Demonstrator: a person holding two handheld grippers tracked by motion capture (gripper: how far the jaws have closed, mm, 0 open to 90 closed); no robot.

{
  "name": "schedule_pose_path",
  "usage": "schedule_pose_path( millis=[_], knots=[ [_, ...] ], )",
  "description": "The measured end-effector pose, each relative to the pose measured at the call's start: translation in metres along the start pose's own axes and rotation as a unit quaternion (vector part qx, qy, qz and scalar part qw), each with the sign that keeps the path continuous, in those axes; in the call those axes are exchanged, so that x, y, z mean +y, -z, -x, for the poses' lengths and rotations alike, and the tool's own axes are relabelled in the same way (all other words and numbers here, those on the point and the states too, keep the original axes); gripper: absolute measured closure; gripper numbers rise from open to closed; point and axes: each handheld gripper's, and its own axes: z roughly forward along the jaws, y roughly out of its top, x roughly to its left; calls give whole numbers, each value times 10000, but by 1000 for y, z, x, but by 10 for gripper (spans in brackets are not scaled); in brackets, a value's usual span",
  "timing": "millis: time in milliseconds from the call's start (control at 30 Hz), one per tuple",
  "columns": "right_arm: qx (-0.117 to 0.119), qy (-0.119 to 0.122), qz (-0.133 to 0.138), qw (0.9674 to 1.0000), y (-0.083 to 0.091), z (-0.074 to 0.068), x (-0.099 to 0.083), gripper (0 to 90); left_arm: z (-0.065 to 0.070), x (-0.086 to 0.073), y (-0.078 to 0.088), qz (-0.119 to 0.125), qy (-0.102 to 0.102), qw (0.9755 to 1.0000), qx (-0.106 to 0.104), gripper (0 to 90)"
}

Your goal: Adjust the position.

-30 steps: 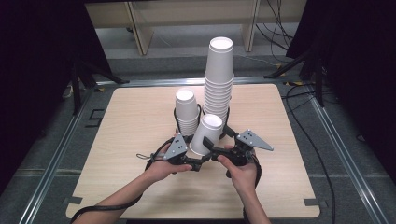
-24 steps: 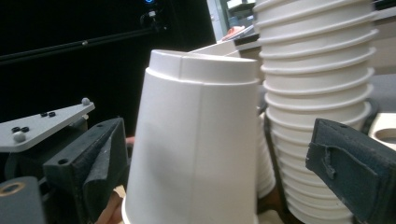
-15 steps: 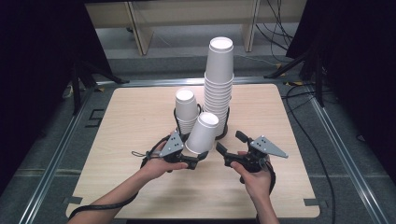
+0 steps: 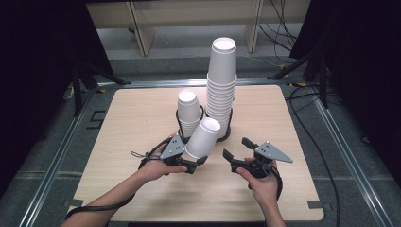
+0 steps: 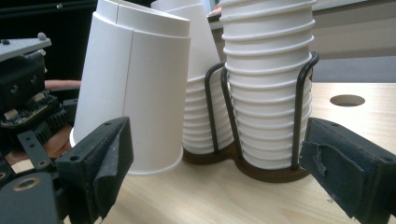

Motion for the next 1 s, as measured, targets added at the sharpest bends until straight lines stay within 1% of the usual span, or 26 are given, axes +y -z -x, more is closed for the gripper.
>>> schedule_pose_path(
  millis=[33, 100, 133, 167, 200, 233, 300, 367, 400, 433, 467, 500, 533, 567, 600, 633, 667, 700, 733, 767, 800, 833, 900, 933, 967, 1000],
  knots=[
    [21, -7, -20, 10000, 0, 0, 0, 101, 0, 0, 0, -19, 14, 10000, -10, 168],
    [19, 129, 5, 9999, -1, 2, -1, 103, -2, 0, 1, -113, -19, 9999, -23, 169],
    [-27, 183, -40, 9998, 0, 3, -1, 105, -2, 0, 1, -167, -46, 9998, -45, 168],
    [-57, 195, -203, 9996, 1, 2, -1, 108, -2, -1, 1, -207, -45, 9998, -36, 169],
    [11, 254, -126, 9996, 0, 3, -2, 110, -3, 0, 2, -274, -82, 9996, -47, 169],
    [-1, 368, -138, 9992, 0, 5, -3, 112, -4, 0, 2, -313, -102, 9994, -57, 169],
    [-8, 400, -257, 9989, 2, 6, -3, 116, -5, 1, 3, -425, -155, 9989, -92, 168],
    [-41, 520, -314, 9981, 3, 8, -3, 116, -7, 1, 4, -540, -208, 9982, -141, 168],
    [-49, 532, -434, 9976, 4, 9, -3, 116, -7, 2, 4, -613, -221, 9977, -168, 168],
    [35, 447, -447, 9980, 4, 9, -5, 116, -7, 2, 4, -653, -218, 9974, -189, 168],
    [39, 450, -476, 9978, 4, 9, -5, 117, -8, 1, 3, -751, -268, 9966, -224, 168],
    [-2, 488, -517, 9975, 5, 10, -6, 118, -8, 1, 3, -774, -260, 9963, -255, 168],
    [-82, 605, -423, 9972, 5, 11, -6, 119, -8, 1, 3, -804, -268, 9960, -291, 168],
    [-18, 636, -538, 9965, 6, 12, -6, 121, -8, 2, 3, -832, -307, 9955, -321, 168],
    [41, 642, -522, 9966, 6, 13, -7, 122, -8, 2, 3, -881, -323, 9949, -368, 168],
    [30, 568, -576, 9967, 7, 13, -8, 124, -8, 3, 3, -905, -334, 9946, -391, 168],
    [-38, 698, -596, 9958, 7, 14, -9, 127, -9, 3, 4, -951, -365, 9939, -428, 168],
    [16, 696, -673, 9953, 8, 14, -9, 135, -9, 4, 4, -975, -386, 9935, -438, 169],
    [116, 646, -659, 9957, 7, 14, -10, 136, -10, 4, 4, -1025, -418, 9928, -460, 168],
    [129, 806, -708, 9941, 7, 16, -10, 130, -11, 4, 4, -1015, -410, 9929, -455, 168],
    [109, 739, -805, 9940, 8, 16, -10, 130, -12, 5, 4, -1041, -405, 9925, -495, 168],
    [217, 791, -788, 9935, 7, 18, -11, 134, -13, 5, 5, -1093, -431, 9915, -554, 168],
    [279, 823, -936, 9918, 8, 18, -10, 137, -13, 5, 5, -1114, -463, 9911, -563, 167],
    [305, 875, -945, 9912, 7, 19, -11, 137, -14, 6, 6, -1219, -549, 9894, -563, 167],
    [295, 824, -1036, 9908, 7, 19, -11, 137, -15, 6, 6, -1246, -562, 9890, -572, 167],
    [365, 924, -1041, 9896, 6, 20, -10, 137, -15, 7, 7, -1271, -582, 9884, -595, 167]
  ],
)
